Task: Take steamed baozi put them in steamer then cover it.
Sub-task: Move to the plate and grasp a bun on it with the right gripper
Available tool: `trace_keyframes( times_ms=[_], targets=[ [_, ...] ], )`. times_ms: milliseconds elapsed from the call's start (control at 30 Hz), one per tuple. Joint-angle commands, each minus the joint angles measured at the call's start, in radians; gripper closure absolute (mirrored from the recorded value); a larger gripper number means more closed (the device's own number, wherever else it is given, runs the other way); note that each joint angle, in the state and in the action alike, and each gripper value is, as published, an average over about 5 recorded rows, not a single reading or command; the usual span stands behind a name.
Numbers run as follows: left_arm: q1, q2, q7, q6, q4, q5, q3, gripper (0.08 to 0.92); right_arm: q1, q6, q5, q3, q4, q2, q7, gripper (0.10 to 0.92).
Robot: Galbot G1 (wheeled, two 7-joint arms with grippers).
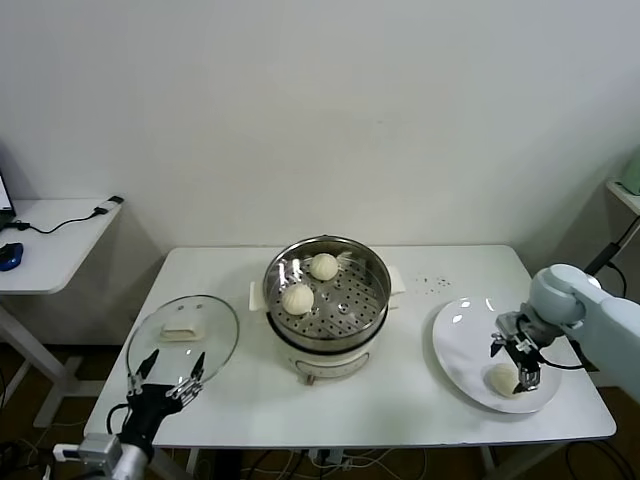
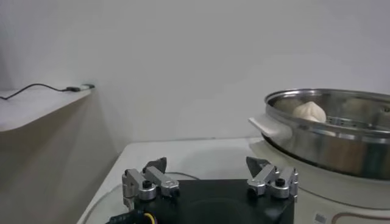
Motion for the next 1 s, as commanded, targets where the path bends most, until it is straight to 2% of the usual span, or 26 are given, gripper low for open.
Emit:
trace_keyframes(
  times_ms=[33, 733, 833, 1000],
  targets=[
    [0.002, 0.004, -0.001, -0.001, -0.002, 0.002, 0.0, 0.177, -0.069, 0.011, -0.042, 0.053, -0.042, 0.017, 0.052, 0.203],
    [0.0, 0.002, 0.0, -0.001, 0.006, 0.005, 0.002, 0.177, -0.091, 0.004, -0.079, 0.076, -0.048, 0.034, 0.057, 0.214],
    [0.0, 0.002, 0.0, -0.001, 0.006, 0.005, 0.003, 0.177, -0.094, 0.004, -0.081, 0.084, -0.048, 0.032, 0.055, 0.264],
    [-0.002, 0.002, 0.0, -0.001, 0.008, 0.006, 0.003, 0.177, -0.091, 0.004, -0.079, 0.09, -0.048, 0.028, 0.05, 0.4]
  ],
)
